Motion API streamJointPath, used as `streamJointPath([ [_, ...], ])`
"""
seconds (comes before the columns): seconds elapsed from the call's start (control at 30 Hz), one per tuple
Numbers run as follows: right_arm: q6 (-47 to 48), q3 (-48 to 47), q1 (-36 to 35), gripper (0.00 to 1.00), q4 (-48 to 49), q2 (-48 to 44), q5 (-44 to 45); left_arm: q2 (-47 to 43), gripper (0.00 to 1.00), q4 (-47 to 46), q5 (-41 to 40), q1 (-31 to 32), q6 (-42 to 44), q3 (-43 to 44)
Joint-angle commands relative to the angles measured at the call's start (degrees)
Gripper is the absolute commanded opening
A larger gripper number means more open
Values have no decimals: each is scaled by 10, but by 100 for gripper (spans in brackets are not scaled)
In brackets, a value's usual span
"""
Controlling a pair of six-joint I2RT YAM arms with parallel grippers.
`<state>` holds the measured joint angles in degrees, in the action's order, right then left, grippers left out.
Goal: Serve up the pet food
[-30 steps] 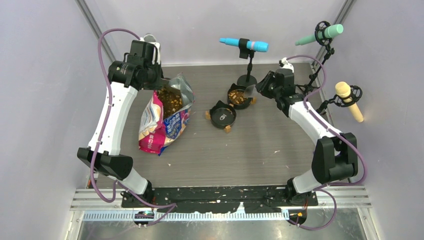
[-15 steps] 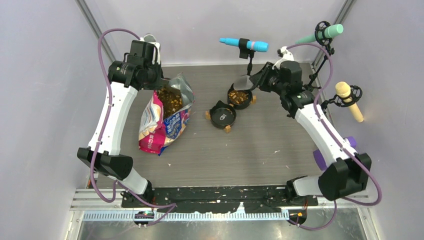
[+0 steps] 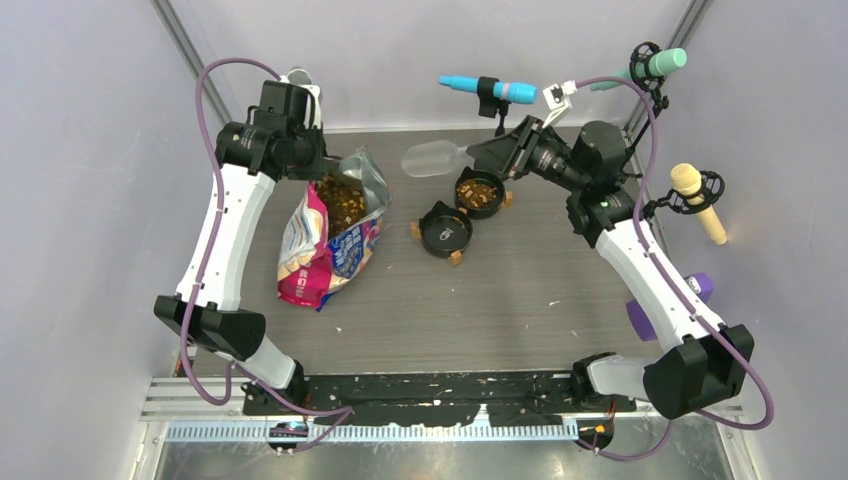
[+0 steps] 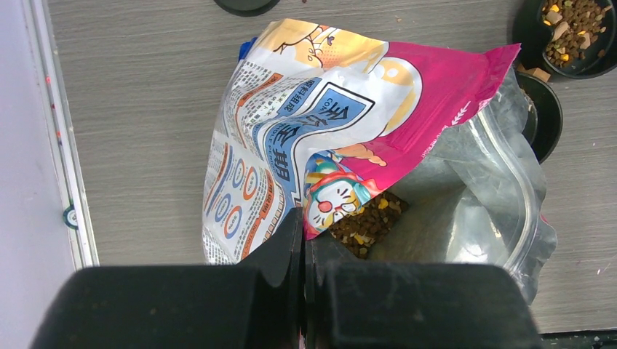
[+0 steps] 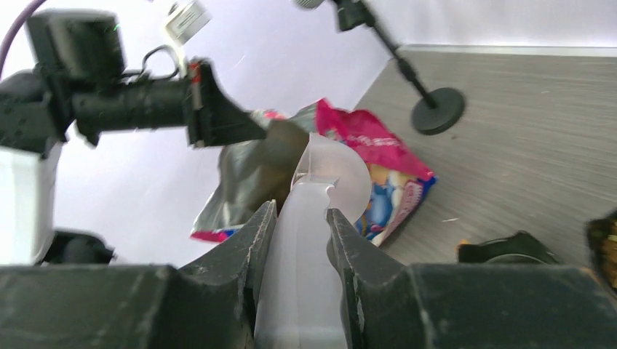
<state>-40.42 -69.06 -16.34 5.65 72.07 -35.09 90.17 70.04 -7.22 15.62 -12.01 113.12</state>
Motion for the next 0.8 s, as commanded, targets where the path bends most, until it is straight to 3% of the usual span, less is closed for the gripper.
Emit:
streamJointPath([
  [0.0, -4, -22, -34, 5, 56, 17, -97, -39, 0, -31, 22, -1, -12, 14],
  [0.1, 77, -66, -75, 5, -35, 32, -82, -38, 0, -31, 26, -1, -14, 13],
  [0.37, 136, -148, -163, 5, -112, 115, 1, -44, 0, -36, 35, -1, -14, 3],
  [0.47, 162, -217, -204, 5, -156, 165, 68, -46, 0, -40, 44, -1, -15, -2],
  [0.6, 226, -334, -261, 5, -282, 250, 170, -47, 0, -40, 52, -1, -17, -3],
  [0.77, 270, -431, -303, 5, -331, 345, 206, -51, 0, -41, 59, -1, -17, -7],
])
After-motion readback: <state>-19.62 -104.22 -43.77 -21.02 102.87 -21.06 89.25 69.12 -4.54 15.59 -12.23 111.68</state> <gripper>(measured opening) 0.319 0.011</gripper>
